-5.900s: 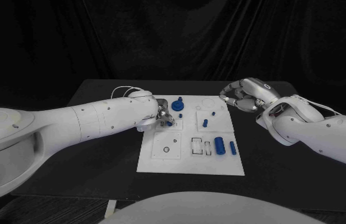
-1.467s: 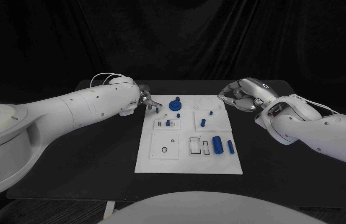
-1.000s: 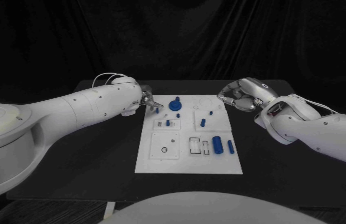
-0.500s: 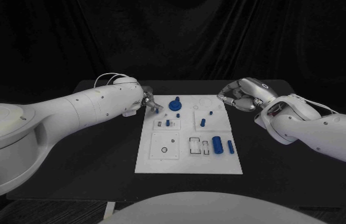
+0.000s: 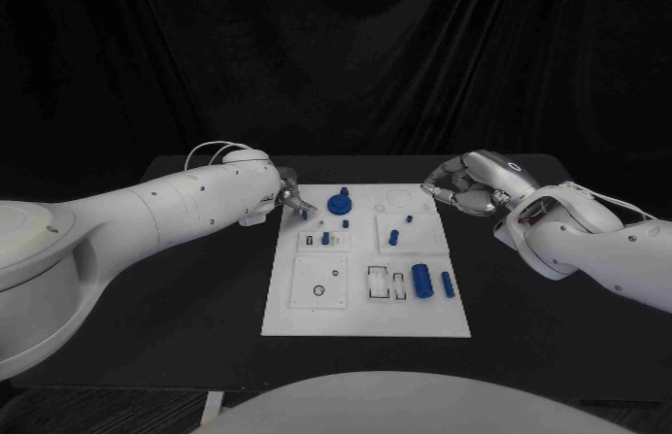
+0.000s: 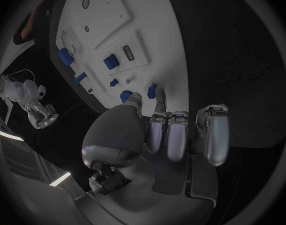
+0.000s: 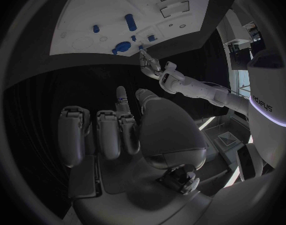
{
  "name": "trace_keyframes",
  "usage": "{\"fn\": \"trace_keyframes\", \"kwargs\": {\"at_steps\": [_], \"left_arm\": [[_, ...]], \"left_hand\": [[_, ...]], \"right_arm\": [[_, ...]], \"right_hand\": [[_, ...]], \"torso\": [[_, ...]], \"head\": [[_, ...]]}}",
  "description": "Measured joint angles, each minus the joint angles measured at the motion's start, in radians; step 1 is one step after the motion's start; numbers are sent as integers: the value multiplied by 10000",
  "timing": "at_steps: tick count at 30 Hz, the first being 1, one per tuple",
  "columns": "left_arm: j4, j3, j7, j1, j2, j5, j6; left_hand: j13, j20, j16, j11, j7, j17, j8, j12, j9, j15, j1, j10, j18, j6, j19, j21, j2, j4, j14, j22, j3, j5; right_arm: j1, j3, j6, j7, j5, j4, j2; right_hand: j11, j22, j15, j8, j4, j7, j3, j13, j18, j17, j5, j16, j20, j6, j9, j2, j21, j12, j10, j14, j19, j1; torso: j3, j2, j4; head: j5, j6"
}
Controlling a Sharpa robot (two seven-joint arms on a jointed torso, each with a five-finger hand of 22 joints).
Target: Assemble the parts on the task board
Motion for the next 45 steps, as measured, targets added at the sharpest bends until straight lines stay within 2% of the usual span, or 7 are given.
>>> {"fn": "trace_keyframes", "kwargs": {"at_steps": [25,29,43,45], "left_arm": [[-186,1,-58,-9,158,-3,34],[-206,1,-51,-10,174,-3,34],[-276,1,-31,-18,237,-5,43],[-297,1,-26,-19,249,-5,45]], "left_hand": [[0,-1,0,26,55,6,-1,0,9,36,77,26,0,-128,0,-39,0,-56,36,-2,56,63],[0,-1,0,25,19,6,-1,0,9,36,77,26,0,-164,0,-39,0,-55,36,-3,56,63],[0,25,0,25,53,5,-1,0,67,35,412,25,0,-270,-27,-78,46,-350,36,-4,351,279],[0,34,0,25,53,5,-7,0,78,35,482,25,0,-269,-36,-117,80,-416,36,-4,417,436]], "right_arm": [[-1,-3,140,-9,3,-7,13],[-1,-1,160,-9,3,-8,18],[-1,-3,200,-8,4,-13,30],[-1,-3,205,-8,4,-13,30]], "right_hand": [[0,-1,0,0,0,0,0,-2,0,-1,0,0,0,0,-2,0,0,0,0,0,0,0],[0,-2,0,0,-27,0,27,-3,0,-1,0,0,0,0,-2,0,0,0,0,0,0,0],[0,-2,0,-22,-27,0,27,-3,0,-2,0,0,0,0,-1,0,0,0,0,0,0,0],[0,-3,0,-38,-27,0,27,-3,-1,-2,0,0,0,0,-1,0,0,0,0,0,0,1]], "torso": [[-1,-3,0],[-1,-3,0],[0,-6,0],[-1,-6,0]], "head": [[-48,0],[-18,0],[2,0],[-7,0]]}}
